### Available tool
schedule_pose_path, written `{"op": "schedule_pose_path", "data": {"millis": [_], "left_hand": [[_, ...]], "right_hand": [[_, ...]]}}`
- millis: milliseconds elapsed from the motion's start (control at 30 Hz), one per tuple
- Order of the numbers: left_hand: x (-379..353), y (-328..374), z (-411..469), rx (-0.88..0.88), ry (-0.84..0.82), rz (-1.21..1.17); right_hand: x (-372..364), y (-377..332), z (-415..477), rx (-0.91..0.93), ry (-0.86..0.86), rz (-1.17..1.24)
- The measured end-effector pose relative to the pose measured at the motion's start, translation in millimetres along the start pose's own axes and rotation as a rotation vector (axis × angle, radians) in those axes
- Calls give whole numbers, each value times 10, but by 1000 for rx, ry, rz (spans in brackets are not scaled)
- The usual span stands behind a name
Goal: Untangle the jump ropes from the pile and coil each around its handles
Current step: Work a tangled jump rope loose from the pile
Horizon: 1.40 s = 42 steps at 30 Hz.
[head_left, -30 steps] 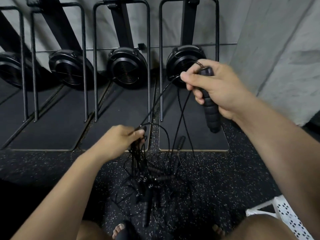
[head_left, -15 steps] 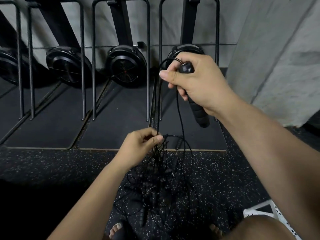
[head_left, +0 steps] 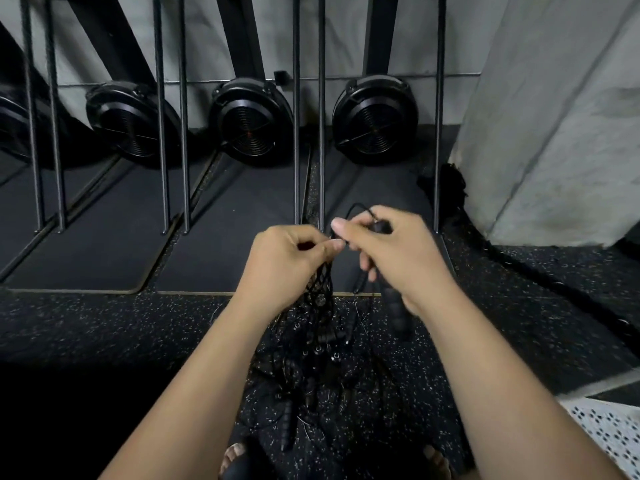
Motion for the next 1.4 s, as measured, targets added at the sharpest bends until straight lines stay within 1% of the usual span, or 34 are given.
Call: {"op": "schedule_pose_path", "data": {"millis": [100,233,300,367,467,533,600,633,700,767,833,900,933,1033,1067,1200,1333,1400], "left_hand": [[-49,59,5,-50,-42,-7],[-140,-81,42,-66,-95,-9],[-192,-118,34,-71,-139,-15],[-250,-167,39,-57,-166,-75],[-275,-216,42,-47,-156,-218],[-282,-286,30,-36,-166,-246],[-339,-420,-1,4,-226,-165],[-388,-487,-21,16,-257,-81],[-490,-595,-60,-23,-276,124],[-553,-645,-59,-109,-202,234],[-578,-648,-40,-210,-84,278],[-568,-635,-23,-252,7,290],[-566,-622,-20,-244,9,266],[-626,-587,-53,-149,-72,153],[-657,-583,-66,-154,-70,141],[-704,-564,-88,-277,8,220],[-517,-567,-5,-210,121,176],[-468,-557,16,-244,129,235]], "right_hand": [[-54,98,-44,-6,15,-6],[-34,146,-25,-17,-95,-70],[-16,144,-2,-21,-114,-125],[-6,147,34,-25,-111,-158],[5,135,56,3,-66,-134],[39,116,68,40,-43,-114],[92,93,73,63,-44,-68],[127,78,73,66,-40,-43],[204,49,71,56,-25,14],[271,27,76,56,-1,78],[325,15,79,69,31,122],[366,-5,81,80,55,176],[380,-17,81,81,61,211],[395,-62,79,90,59,272],[393,-77,78,98,56,275],[403,-98,87,114,62,297],[523,-31,126,114,166,301],[571,28,134,95,222,310]]}}
Point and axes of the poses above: each hand's wrist, its own z-axis towards the middle knuckle, its own x-axis out of the back of the hand, y = z × x, the point moved 4 cm from there along z, towards the middle knuckle, and after that the axes turned 3 degrees about -z, right-handed, at the moved point
